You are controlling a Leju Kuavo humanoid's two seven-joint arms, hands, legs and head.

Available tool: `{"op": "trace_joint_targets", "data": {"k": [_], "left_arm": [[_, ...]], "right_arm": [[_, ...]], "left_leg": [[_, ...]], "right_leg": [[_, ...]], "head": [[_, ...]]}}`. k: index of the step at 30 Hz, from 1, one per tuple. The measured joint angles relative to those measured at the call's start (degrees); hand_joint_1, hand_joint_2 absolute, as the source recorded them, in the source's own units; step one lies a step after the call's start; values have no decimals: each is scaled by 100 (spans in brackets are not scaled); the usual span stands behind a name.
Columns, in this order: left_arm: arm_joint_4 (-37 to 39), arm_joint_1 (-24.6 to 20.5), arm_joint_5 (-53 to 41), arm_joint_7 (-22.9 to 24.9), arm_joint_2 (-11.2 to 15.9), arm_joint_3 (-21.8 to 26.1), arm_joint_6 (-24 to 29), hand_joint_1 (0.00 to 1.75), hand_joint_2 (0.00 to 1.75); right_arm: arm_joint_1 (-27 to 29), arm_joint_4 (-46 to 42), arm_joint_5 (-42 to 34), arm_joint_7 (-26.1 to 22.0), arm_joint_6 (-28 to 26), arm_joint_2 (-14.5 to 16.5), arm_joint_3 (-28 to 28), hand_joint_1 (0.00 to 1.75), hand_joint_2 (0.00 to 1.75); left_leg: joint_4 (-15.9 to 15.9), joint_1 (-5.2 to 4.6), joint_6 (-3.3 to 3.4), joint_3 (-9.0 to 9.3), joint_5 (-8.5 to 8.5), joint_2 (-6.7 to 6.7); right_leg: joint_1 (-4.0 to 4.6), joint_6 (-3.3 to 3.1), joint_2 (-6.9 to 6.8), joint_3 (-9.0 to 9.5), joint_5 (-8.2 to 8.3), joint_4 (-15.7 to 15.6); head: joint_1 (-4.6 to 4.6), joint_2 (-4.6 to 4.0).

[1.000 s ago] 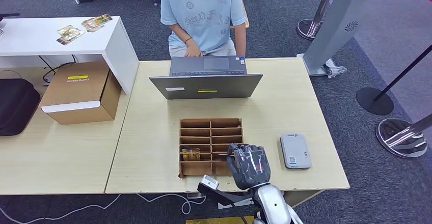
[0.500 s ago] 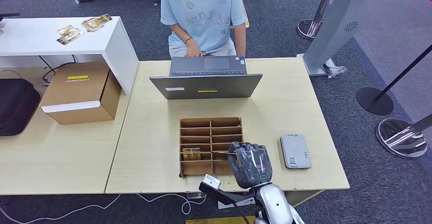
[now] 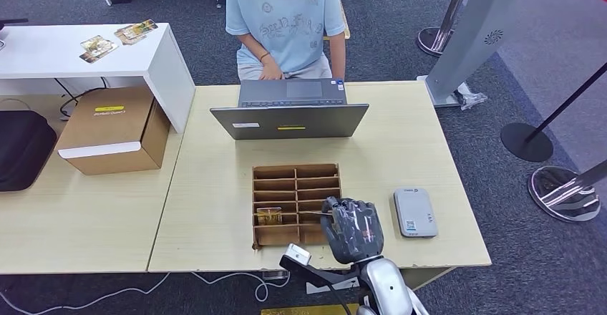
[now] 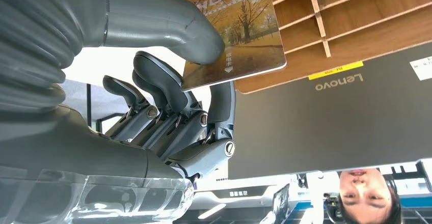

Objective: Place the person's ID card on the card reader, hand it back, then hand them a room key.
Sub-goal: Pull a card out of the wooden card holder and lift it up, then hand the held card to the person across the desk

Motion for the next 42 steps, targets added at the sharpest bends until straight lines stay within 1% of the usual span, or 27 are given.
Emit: {"op": "trace_joint_targets", "data": {"k": [21, 38, 42], "left_arm": [[0, 0, -17, 0, 23, -52, -13, 0, 0], [0, -1, -85, 0, 24, -113, -10, 0, 0], [0, -3, -110, 0, 24, -136, -10, 0, 0]], "right_arm": [[43, -105, 67, -55, -178, 1, -13, 175, 175], [159, -461, -23, -743, -1624, 34, -97, 175, 175], [164, -492, -120, -1094, -2014, 34, -96, 175, 175]], "left_leg": [[0, 0, 0, 0, 0, 0], [0, 0, 0, 0, 0, 0], [0, 0, 0, 0, 0, 0]], "right_leg": [[0, 0, 0, 0, 0, 0], [0, 0, 0, 0, 0, 0], [0, 0, 0, 0, 0, 0]], "head": [[0, 0], [0, 0], [0, 0]]}}
